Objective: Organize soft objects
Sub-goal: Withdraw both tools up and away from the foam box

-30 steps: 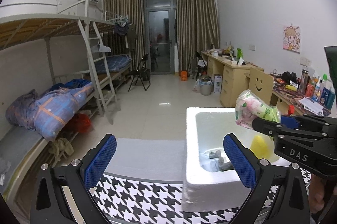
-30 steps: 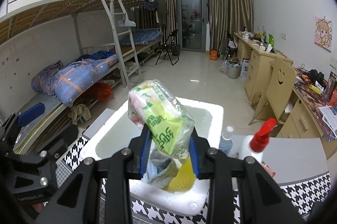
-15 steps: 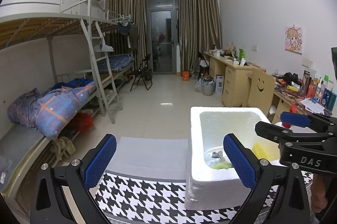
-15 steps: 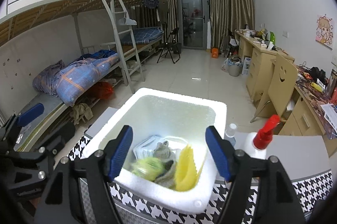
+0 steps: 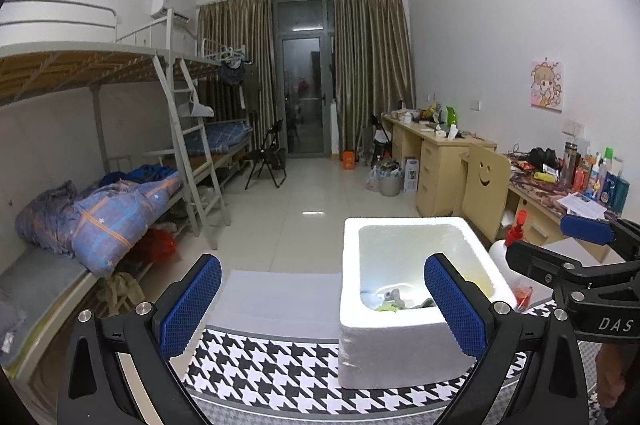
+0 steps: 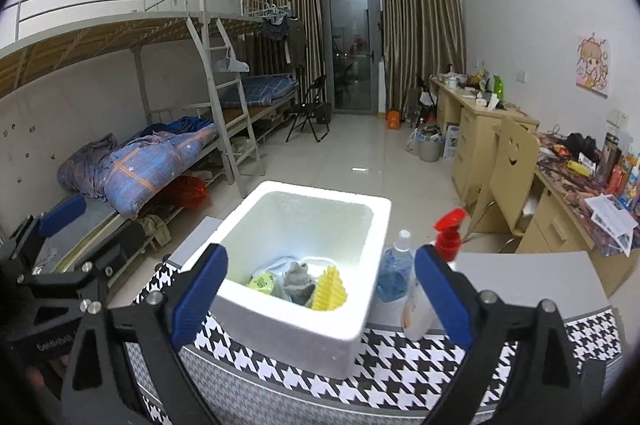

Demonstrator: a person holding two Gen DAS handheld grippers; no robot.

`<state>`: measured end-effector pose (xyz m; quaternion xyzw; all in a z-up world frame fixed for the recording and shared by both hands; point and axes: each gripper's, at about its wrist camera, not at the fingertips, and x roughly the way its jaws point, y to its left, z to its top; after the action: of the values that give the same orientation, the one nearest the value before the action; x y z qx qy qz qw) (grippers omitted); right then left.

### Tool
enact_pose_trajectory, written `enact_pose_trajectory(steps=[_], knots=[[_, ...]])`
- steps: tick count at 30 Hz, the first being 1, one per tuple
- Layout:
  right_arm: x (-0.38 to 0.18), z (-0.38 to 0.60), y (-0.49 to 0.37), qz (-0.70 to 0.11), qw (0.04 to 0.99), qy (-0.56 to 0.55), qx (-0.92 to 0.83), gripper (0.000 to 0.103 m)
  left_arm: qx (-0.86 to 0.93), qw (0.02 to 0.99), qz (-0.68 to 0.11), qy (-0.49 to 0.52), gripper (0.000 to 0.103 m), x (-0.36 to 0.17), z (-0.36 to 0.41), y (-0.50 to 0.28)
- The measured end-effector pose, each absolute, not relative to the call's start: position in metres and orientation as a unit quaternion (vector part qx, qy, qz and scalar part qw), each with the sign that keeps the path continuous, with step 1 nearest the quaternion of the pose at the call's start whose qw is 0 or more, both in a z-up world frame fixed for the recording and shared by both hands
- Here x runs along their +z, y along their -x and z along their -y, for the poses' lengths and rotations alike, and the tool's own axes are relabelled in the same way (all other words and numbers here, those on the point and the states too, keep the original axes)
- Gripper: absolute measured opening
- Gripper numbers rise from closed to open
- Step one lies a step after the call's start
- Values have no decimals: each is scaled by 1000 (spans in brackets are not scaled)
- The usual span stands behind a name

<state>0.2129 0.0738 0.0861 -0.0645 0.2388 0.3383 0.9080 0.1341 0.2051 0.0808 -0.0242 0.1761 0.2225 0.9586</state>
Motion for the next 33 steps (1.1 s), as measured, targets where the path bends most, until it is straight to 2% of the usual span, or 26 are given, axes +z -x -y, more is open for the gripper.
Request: enact_pose_trajectory(steps=[20, 24, 33], knots=[[104, -11, -143, -192, 923, 59, 327, 97, 211, 967, -147, 5, 102, 99, -161, -77], [105, 2, -129, -182, 927, 53, 323, 102, 210, 967, -144, 7, 102, 99, -156, -67], [100, 19, -107, -172, 931, 61, 315, 102, 200, 970, -137, -2, 102, 97, -140, -42]])
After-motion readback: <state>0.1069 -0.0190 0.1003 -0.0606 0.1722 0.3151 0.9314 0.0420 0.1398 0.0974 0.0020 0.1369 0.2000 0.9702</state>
